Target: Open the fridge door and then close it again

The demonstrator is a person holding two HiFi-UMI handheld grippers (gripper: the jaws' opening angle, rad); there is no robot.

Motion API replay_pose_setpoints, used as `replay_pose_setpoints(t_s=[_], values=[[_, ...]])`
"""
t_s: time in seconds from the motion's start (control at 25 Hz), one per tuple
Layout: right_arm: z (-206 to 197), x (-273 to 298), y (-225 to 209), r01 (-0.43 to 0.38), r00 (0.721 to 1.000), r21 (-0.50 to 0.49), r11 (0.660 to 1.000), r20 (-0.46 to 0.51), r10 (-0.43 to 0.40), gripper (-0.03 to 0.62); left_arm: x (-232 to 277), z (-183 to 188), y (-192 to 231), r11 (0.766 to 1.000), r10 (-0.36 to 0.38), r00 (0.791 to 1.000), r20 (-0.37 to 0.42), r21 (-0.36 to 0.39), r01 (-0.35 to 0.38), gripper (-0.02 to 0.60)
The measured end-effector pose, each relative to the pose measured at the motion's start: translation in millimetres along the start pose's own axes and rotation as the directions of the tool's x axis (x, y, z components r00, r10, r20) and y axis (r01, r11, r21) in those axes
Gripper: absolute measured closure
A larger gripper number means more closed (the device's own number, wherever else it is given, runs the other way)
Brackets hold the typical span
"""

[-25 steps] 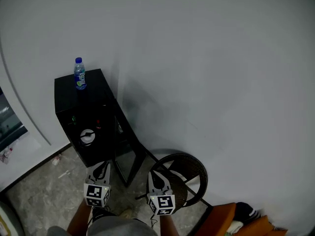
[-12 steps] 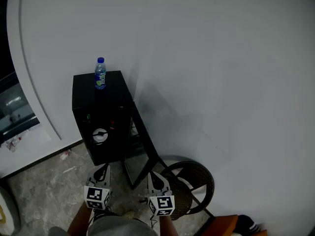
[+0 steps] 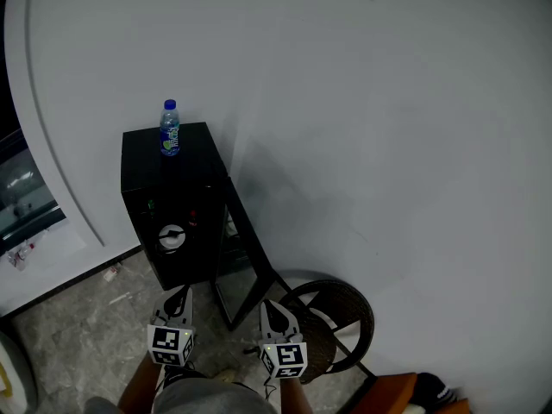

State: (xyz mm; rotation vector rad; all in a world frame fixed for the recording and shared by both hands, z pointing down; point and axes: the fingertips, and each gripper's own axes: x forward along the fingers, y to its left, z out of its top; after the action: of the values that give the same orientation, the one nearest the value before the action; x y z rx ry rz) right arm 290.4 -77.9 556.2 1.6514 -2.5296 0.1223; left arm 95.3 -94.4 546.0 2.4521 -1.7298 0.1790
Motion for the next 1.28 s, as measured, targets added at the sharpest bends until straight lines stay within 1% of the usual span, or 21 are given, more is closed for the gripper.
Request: replay_pose_setpoints(t_s=[0.16, 0.36, 0.56, 0.72, 0.92, 1.12, 1.28], values=[[0, -1, -2, 0.007, 1.0, 0.001, 1.0, -0.001, -0.007, 0.569, 0, 6, -4, 1.0, -0.013, 1.0, 0.026, 0.004, 0.013, 0.577], [1, -1, -2, 0.007, 1.0, 0.003, 1.0, 0.001, -0.007, 0.569, 0, 5, -2, 1.0, -0.012, 1.0, 0.022, 0.003, 0.012, 0.578], [-1, -3, -1, 0.009, 1.0, 0.002, 1.0, -0.001, -0.009, 0.569, -4, 8, -3, 1.0, -0.018, 0.999, 0.043, -0.008, 0.019, 0.578], [0, -4, -2, 0.01, 1.0, 0.0, 1.0, 0.0, -0.01, 0.569, -5, 7, -6, 0.999, -0.038, 0.999, 0.03, -0.01, 0.038, 0.578], [-1, -6, -8, 0.02, 1.0, -0.001, 1.0, -0.004, -0.02, 0.569, -5, 1, -5, 0.999, -0.038, 0.999, 0.005, -0.032, 0.038, 0.578], [-2, -7, -16, 0.03, 0.999, -0.012, 0.999, -0.011, -0.03, 0.569, -8, 0, -2, 1.0, -0.005, 1.0, -0.001, 0.017, 0.005, 0.578], [-1, -3, -22, 0.022, 1.0, -0.029, 0.999, -0.011, -0.023, 0.569, -8, -2, -2, 0.999, -0.003, 1.0, -0.009, 0.037, 0.004, 0.578]])
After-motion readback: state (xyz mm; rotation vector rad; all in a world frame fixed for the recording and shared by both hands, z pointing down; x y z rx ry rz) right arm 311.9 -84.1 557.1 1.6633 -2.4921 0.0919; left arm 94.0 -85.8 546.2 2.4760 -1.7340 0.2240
